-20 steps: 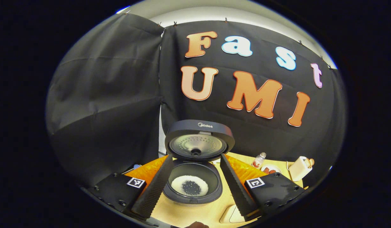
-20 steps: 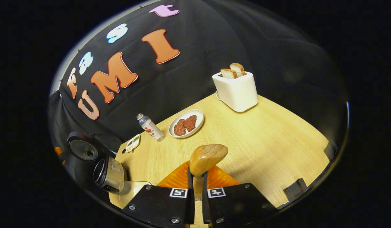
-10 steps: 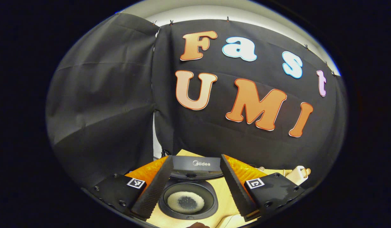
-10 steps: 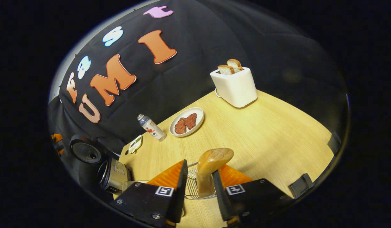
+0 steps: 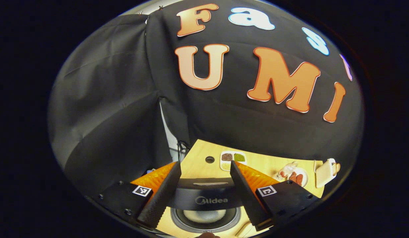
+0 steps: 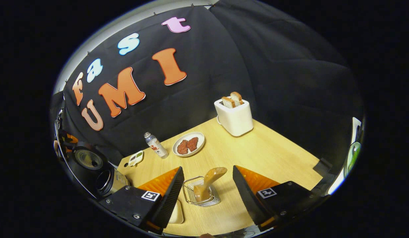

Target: Close the left gripper, press the button to open the rice cooker; take a wooden spoon from the chopstick holder with the right hand, scoop a spoonful of rice and pour it into the rice cooker, then put the wooden spoon back into the chopstick holder.

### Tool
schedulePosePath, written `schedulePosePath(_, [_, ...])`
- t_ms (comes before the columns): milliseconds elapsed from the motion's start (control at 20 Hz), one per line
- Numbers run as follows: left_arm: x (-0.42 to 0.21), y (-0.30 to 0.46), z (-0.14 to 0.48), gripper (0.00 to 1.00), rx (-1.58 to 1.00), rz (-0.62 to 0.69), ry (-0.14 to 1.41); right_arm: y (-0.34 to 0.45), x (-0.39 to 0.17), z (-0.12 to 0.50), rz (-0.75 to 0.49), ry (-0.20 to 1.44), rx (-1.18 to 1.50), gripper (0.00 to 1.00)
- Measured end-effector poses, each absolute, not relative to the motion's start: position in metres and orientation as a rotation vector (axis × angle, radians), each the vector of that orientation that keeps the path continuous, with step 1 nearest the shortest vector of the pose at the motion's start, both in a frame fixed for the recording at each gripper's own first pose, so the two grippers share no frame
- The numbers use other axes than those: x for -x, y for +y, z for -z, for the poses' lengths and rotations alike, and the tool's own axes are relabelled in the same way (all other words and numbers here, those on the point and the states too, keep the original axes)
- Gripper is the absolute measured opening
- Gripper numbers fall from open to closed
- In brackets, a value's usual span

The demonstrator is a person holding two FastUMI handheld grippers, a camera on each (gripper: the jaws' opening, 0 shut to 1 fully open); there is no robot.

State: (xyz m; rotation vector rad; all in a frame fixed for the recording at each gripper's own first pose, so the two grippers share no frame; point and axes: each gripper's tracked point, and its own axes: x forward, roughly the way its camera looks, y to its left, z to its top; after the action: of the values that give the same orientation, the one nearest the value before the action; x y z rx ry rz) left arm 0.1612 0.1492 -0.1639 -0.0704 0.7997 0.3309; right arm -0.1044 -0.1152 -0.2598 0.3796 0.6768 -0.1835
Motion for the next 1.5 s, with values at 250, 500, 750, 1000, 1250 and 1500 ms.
schedulePosePath(250, [-0.121, 0.132, 0.191, 1.0, 0.11, -0.316, 0.989, -0.121, 0.111, 0.24, 0.204, 0.652, -0.374, 0.92])
schedulePosePath(500, [-0.071, 0.121, 0.227, 1.0, 0.144, -0.296, 1.177, -0.105, 0.094, 0.23, 0.147, 0.643, -0.378, 0.92])
schedulePosePath(750, [-0.033, 0.111, 0.264, 0.99, 0.147, -0.294, 1.34, -0.083, 0.081, 0.229, 0.071, 0.639, -0.359, 0.92])
schedulePosePath(1000, [-0.002, 0.102, 0.317, 0.98, 0.201, -0.365, 1.501, -0.068, 0.073, 0.23, 0.017, 0.639, -0.343, 0.92])
schedulePosePath(1250, [0.002, 0.102, 0.329, 1.0, 0.188, -0.382, 1.45, -0.062, 0.067, 0.23, -0.003, 0.636, -0.323, 0.92])
schedulePosePath(1500, [0.006, 0.103, 0.326, 1.0, 0.184, -0.422, 1.343, -0.058, 0.055, 0.216, -0.029, 0.601, -0.272, 0.92])
